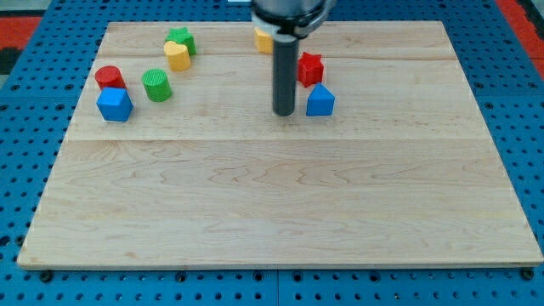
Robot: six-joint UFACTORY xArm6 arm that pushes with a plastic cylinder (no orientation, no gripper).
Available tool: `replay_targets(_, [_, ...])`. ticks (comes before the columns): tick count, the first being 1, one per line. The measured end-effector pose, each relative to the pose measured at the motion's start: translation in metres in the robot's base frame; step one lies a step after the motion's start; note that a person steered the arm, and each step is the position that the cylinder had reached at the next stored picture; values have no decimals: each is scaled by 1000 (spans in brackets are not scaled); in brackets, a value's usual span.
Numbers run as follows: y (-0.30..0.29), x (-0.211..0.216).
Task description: Push the blue cube along with red circle closer to the green circle
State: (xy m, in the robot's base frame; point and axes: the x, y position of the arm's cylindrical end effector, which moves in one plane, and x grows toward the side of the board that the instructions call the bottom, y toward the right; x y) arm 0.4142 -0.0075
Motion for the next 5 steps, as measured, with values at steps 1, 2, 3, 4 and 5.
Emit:
replay_targets(1, [-98, 33])
replay_targets(2, [-221, -7])
replay_targets(3, [-266, 10])
replay_targets(4, [-293, 23])
replay_targets(5, [-298, -2])
